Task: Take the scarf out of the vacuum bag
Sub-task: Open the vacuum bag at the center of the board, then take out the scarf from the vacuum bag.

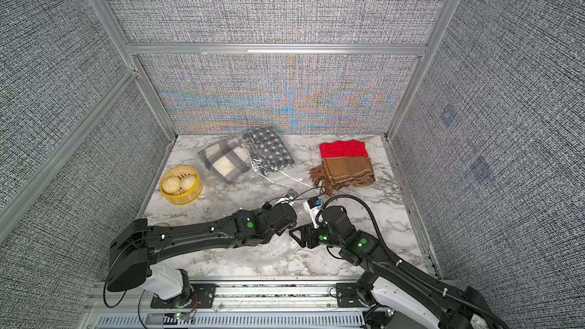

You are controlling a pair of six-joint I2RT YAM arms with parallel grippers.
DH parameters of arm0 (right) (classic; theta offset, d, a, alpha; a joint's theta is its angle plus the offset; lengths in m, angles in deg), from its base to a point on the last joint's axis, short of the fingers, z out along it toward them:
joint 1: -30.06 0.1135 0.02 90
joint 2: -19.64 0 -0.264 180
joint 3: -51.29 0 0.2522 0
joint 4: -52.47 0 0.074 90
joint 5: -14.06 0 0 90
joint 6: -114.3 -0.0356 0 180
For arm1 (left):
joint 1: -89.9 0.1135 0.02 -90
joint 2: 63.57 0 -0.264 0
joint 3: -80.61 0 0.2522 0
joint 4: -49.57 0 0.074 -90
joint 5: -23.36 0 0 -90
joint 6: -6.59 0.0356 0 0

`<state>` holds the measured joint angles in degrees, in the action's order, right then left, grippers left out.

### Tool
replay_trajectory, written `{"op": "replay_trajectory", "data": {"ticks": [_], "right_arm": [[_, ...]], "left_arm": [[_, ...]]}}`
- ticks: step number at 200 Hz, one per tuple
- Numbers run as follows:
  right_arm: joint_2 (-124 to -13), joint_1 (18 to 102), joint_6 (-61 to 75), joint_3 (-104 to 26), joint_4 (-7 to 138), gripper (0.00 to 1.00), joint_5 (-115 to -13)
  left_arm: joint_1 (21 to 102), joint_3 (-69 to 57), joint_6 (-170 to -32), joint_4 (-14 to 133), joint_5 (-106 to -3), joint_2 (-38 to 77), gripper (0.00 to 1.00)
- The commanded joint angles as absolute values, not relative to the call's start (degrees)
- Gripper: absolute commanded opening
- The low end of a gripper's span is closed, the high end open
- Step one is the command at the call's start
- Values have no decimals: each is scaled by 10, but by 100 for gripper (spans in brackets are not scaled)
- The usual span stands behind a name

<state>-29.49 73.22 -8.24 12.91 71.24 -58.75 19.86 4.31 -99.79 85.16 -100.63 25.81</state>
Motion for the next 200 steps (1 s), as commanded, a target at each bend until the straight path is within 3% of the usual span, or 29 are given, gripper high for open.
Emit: {"op": "replay_trajectory", "data": {"ticks": [1, 16, 43, 76, 128, 200], "right_arm": [[-331, 736, -106, 144, 614, 64, -623], [-365, 739, -126, 166, 532, 60, -632], [-446, 782, -140, 166, 431, 61, -692], [-490, 893, -105, 151, 385, 57, -851], [-604, 901, -112, 145, 324, 40, -841], [-779, 888, -121, 34, 293, 38, -816]], "left_arm": [[199, 55, -1010, 864, -1012, 249, 11], [199, 63, -1014, 862, -1034, 242, 5], [199, 52, -1004, 847, -1021, 231, 4], [199, 5, -983, 863, -1042, 219, 0], [204, -34, -947, 850, -1056, 206, 0], [201, -14, -891, 795, -978, 157, 0]]}}
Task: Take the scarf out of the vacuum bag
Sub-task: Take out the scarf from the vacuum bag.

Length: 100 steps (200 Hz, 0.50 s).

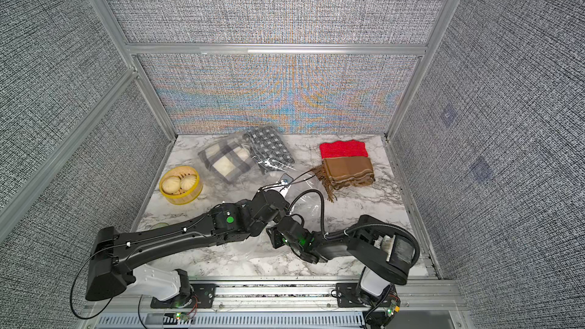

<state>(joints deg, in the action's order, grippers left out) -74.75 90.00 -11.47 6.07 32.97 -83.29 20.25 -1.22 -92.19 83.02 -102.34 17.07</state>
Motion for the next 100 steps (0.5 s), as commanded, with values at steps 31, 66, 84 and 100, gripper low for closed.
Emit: {"op": "replay_trajectory", "data": {"ticks": [31, 66, 84, 100], "right_arm": [[-810, 819, -176, 15, 201, 41, -715], [-824, 798, -183, -35, 215, 47, -748], [-843, 792, -205, -61, 203, 60, -754], [-853, 801, -224, -60, 161, 65, -767]], "left_arm": [[199, 8, -899, 788, -952, 141, 0], [199, 30, -901, 764, -931, 123, 0], [199, 26, -900, 761, -912, 127, 0], [199, 23, -895, 760, -909, 132, 0]]}}
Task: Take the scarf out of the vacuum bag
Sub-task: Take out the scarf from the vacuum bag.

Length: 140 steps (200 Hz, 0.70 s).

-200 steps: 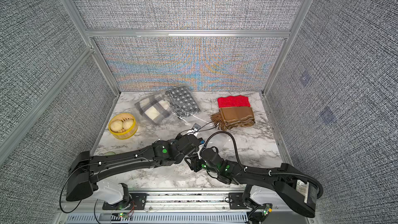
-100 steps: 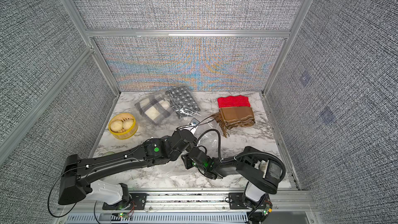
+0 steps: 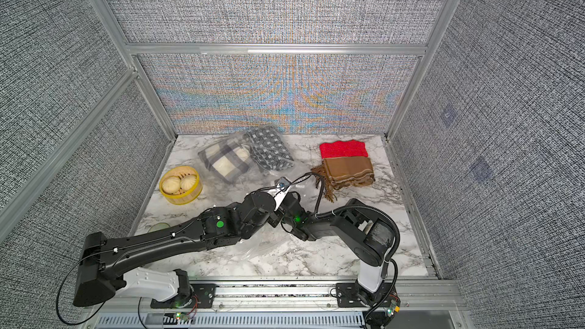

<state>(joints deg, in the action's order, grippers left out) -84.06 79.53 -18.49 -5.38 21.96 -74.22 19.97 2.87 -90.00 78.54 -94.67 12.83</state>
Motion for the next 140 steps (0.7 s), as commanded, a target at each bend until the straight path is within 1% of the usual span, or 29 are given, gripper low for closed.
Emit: {"op": "replay_trajectory", "data": {"ticks": [1, 20, 32, 40, 57, 76, 93, 105, 122, 140], "right_arm": [[-853, 802, -225, -60, 158, 65, -768], [-846, 823, -227, -65, 156, 67, -772], [-842, 827, -240, -62, 149, 67, -731], [-831, 837, -238, -48, 141, 67, -723], [-786, 861, -229, 2, 148, 67, -759], [-766, 862, -236, 43, 92, 70, -785], [-785, 834, -231, 2, 111, 69, -781], [-818, 824, -218, -35, 102, 66, -789], [-861, 820, -220, -77, 74, 62, -800], [-916, 823, -219, -137, 62, 62, -839]], "left_arm": [[199, 23, -895, 760, -910, 132, 0], [199, 22, -891, 761, -930, 134, 0], [199, 23, -889, 762, -944, 131, 0], [199, 24, -895, 766, -962, 126, 0], [199, 37, -898, 767, -985, 110, 0], [199, 52, -899, 753, -987, 98, 0], [199, 54, -905, 742, -954, 94, 0], [199, 49, -904, 741, -928, 91, 0], [199, 46, -907, 749, -929, 87, 0], [199, 49, -908, 750, -934, 77, 0]]}}
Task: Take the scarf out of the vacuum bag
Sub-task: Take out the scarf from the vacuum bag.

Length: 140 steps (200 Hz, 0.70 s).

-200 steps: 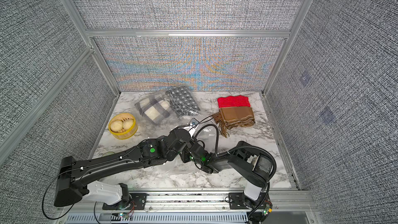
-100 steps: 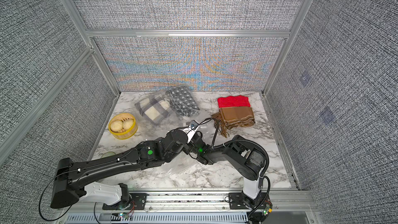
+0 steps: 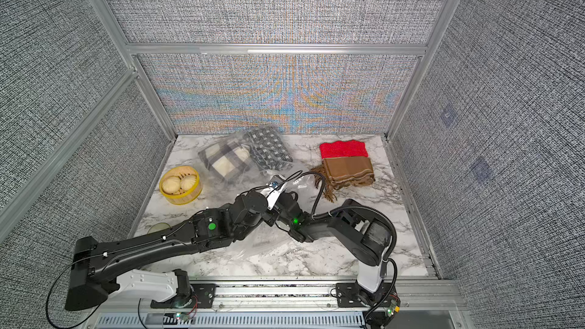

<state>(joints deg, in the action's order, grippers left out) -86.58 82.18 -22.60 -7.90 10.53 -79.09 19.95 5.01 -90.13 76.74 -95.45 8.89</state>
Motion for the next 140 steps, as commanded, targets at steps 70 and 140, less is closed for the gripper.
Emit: {"op": "replay_trajectory", "data": {"ticks": [70, 140], "right_arm": [[-952, 819, -221, -132, 195, 65, -927], [-826, 856, -221, 60, 204, 75, -963]], "left_arm": [[199, 56, -900, 756, -943, 42, 0], [199, 49, -899, 726, -926, 102, 0]]}}
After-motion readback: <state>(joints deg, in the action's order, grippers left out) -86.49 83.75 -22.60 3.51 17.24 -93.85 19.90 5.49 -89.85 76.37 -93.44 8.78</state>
